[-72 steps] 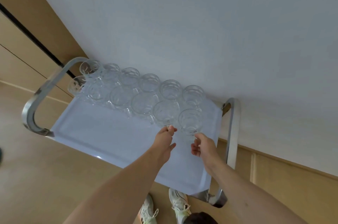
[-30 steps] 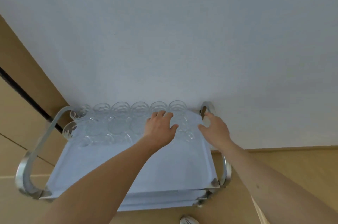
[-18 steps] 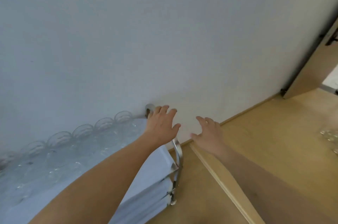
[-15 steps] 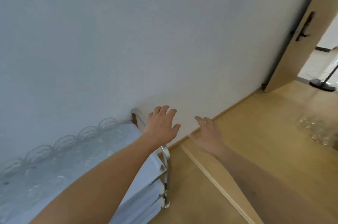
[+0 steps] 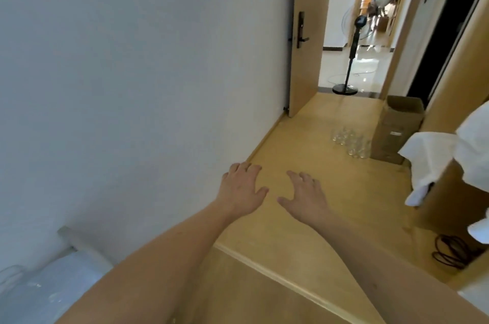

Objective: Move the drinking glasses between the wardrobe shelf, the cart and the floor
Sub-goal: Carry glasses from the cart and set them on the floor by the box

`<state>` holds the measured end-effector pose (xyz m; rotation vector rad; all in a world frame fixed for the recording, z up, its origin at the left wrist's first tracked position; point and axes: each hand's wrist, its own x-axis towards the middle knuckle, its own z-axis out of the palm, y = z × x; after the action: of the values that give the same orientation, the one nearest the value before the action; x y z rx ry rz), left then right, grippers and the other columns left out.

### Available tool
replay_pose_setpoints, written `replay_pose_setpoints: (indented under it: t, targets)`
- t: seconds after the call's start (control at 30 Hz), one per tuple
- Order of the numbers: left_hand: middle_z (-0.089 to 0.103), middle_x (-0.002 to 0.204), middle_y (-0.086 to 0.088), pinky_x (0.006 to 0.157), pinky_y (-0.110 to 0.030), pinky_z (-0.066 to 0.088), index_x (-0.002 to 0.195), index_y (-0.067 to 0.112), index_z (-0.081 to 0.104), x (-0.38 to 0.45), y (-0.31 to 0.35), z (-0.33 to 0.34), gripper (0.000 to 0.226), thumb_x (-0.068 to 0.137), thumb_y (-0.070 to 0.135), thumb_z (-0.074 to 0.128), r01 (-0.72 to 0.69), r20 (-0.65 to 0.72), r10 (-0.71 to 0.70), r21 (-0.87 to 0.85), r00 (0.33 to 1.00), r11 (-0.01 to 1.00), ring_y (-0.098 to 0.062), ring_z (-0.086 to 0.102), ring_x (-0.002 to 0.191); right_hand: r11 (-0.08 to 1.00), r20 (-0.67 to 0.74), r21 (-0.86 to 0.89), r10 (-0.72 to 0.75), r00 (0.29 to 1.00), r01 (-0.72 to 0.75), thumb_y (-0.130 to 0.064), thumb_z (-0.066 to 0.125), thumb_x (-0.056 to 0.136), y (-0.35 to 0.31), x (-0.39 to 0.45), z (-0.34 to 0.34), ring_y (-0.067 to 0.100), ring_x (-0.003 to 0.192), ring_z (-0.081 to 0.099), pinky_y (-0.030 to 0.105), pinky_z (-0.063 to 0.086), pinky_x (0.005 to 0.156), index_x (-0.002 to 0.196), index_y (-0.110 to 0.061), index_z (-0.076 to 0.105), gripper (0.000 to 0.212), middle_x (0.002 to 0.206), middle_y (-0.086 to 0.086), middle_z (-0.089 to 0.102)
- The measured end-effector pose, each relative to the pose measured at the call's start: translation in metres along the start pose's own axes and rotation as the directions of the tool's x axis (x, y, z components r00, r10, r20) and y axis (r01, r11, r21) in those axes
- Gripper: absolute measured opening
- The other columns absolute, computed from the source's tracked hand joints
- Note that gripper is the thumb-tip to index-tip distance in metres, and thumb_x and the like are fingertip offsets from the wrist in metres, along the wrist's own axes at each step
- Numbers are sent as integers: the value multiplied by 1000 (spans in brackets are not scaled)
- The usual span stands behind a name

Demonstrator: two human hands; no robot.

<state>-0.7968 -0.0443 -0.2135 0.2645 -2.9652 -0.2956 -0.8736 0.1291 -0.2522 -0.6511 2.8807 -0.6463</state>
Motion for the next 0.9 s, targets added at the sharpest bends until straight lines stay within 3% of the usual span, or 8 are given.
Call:
replay_pose_setpoints:
  t: [0.4,0.63,0.9]
  targets:
    - [36,159,-7,117,-47,32,150,24,39,136,162,73,63,96,53,54,-162,139,165,-36,976,986,-28,28,146,966,-19,48,254,967,-253,-57,67,87,175,52,-73,35,143,33,45,34,114,157,-27,28,85,159,12,33]
    - [37,158,-9,117,-47,31,149,22,41,199,189,106,62,96,50,56,-210,230,218,-60,948,976,-29,28,146,935,8,85,345,939,-344,-55,67,88,219,89,-77,33,142,35,44,33,114,157,-26,29,84,157,10,35]
    - [37,157,-8,115,-46,34,149,24,41,323,198,130,63,94,51,57,-285,225,297,-82,928,955,-29,30,145,906,-11,74,420,908,-418,-55,65,90,252,177,-90,32,140,36,43,36,113,157,-26,27,82,156,9,35]
